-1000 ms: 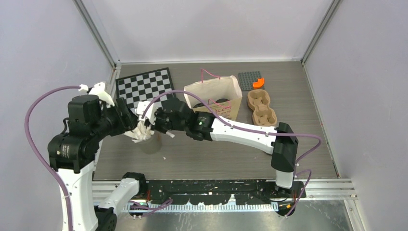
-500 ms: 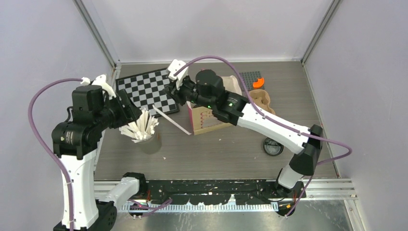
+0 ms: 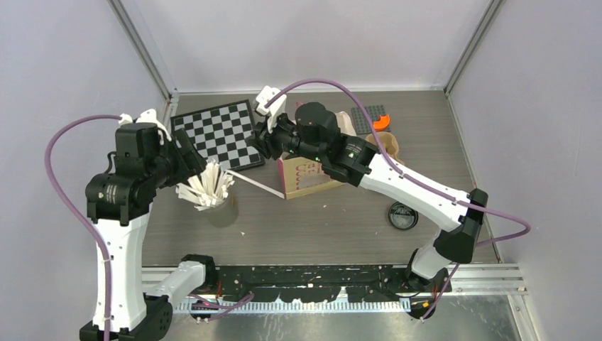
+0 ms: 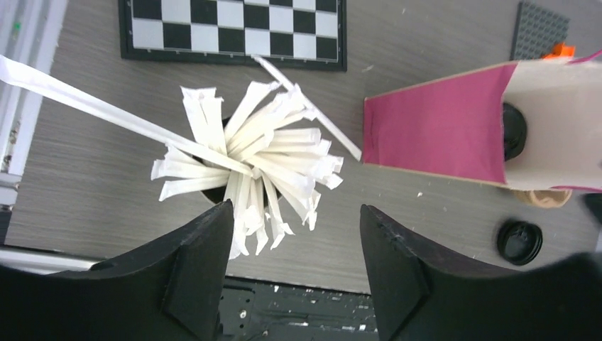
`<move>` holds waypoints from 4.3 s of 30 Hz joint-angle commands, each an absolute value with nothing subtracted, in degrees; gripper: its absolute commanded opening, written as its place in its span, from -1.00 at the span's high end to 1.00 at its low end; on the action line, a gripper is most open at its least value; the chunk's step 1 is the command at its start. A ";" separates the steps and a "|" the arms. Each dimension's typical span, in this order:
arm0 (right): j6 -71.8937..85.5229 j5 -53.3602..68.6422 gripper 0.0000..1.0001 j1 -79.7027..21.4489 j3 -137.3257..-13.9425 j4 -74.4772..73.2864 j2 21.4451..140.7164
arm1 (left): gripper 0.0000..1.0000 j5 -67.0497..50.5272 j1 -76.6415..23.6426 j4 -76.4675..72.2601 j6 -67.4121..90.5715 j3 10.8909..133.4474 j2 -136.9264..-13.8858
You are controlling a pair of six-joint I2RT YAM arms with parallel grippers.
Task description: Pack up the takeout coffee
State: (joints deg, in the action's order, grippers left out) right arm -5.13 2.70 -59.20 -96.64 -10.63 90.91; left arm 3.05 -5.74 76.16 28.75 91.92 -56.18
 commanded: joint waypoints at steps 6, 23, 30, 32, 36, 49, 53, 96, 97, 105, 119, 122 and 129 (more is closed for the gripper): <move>-0.73 2.75 0.21 -60.83 -101.87 -23.33 99.81 | -0.49 10.96 -5.37 80.48 28.54 96.25 -55.84; -4.48 -4.77 0.11 -59.98 -111.97 -33.13 117.34 | -0.42 17.06 -5.37 83.45 32.17 95.28 -49.40; -6.21 -4.04 0.02 -59.48 -112.51 -34.02 121.23 | -0.41 15.93 -5.36 84.04 32.49 94.78 -47.22; -6.34 -4.65 0.01 -59.48 -113.96 -34.80 122.86 | -0.40 15.21 -5.39 84.39 32.52 94.66 -47.21; -5.77 -5.97 0.00 -59.44 -118.10 -37.78 127.08 | -0.40 14.39 -5.44 84.50 32.48 94.40 -47.03; -6.08 -6.39 -0.01 -59.48 -120.86 -39.06 134.20 | -0.40 11.48 -5.38 85.43 32.29 94.04 -46.46; -5.80 -8.10 0.00 -59.66 -121.05 -39.19 135.15 | -0.40 11.20 -5.41 85.43 32.98 93.95 -46.25; -1.62 -14.66 0.04 -61.51 -143.98 -51.87 146.69 | -0.42 8.79 -5.45 89.42 26.63 97.73 -44.39; -1.79 -14.37 0.04 -61.47 -143.74 -51.88 146.70 | -0.42 8.79 -5.45 89.37 26.59 97.73 -44.31; -3.28 -14.29 0.00 -61.39 -144.08 -51.36 148.21 | -0.43 8.69 -5.45 89.63 26.54 98.51 -45.04; -6.42 -13.86 -0.01 -61.38 -138.68 -50.72 146.60 | -0.43 7.82 -5.45 88.15 27.45 97.38 -45.47; -6.48 -14.17 -0.01 -61.40 -138.59 -50.85 147.10 | -0.43 7.75 -5.44 88.00 27.51 97.26 -45.55; -7.01 -14.00 0.04 -61.39 -138.41 -50.80 147.76 | -0.43 7.89 -5.45 87.98 27.33 97.12 -45.24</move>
